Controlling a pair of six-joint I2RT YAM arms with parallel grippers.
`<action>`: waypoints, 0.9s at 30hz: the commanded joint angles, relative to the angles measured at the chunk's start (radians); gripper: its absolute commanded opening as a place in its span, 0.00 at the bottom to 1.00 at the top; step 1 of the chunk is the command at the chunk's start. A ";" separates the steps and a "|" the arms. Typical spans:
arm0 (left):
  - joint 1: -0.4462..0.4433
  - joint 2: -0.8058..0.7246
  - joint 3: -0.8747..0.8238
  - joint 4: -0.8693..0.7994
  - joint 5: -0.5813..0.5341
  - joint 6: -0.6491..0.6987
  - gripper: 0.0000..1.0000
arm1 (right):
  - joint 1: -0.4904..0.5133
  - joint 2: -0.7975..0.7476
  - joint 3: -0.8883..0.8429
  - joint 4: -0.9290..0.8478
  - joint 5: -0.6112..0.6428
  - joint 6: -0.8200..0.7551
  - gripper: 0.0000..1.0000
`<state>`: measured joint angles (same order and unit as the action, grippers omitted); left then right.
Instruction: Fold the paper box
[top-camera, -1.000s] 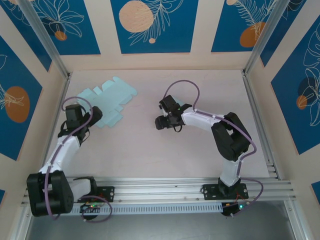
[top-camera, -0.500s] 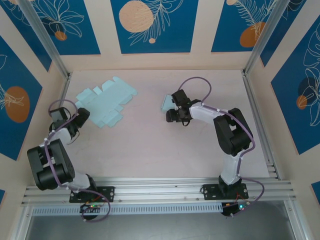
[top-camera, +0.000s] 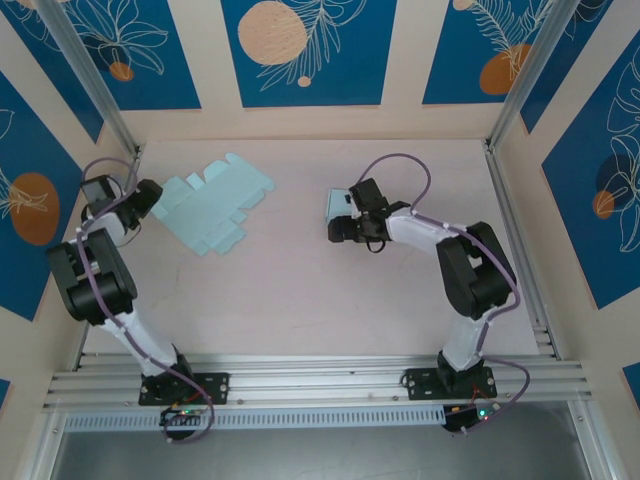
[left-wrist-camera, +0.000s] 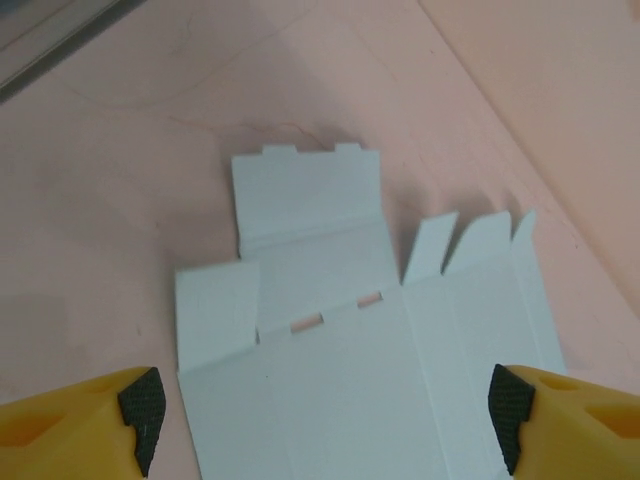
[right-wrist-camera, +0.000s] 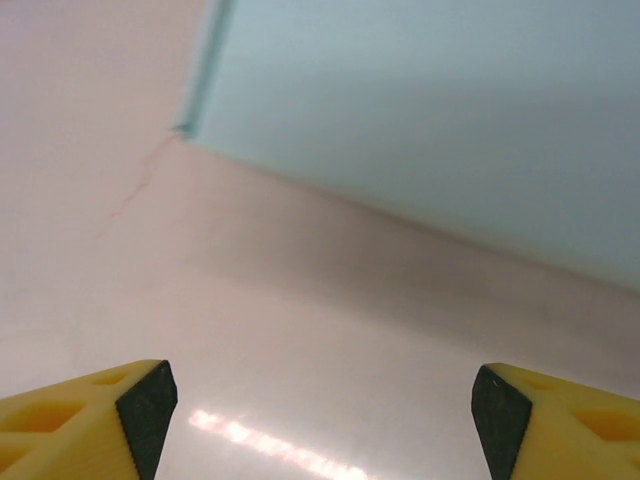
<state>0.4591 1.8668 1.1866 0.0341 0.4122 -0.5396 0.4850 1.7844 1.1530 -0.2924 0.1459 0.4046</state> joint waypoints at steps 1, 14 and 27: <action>0.025 0.082 0.081 -0.068 0.075 0.017 0.84 | 0.005 -0.079 -0.031 0.030 -0.030 0.017 0.80; 0.012 0.246 0.180 -0.123 0.121 0.048 0.71 | 0.038 -0.144 -0.015 -0.008 0.026 0.011 0.81; -0.015 0.271 0.214 -0.164 0.088 0.083 0.63 | 0.053 -0.196 -0.016 -0.028 0.066 -0.013 0.81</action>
<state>0.4610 2.1059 1.3701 -0.0940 0.4957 -0.4797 0.5308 1.6161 1.1362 -0.3023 0.1917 0.4072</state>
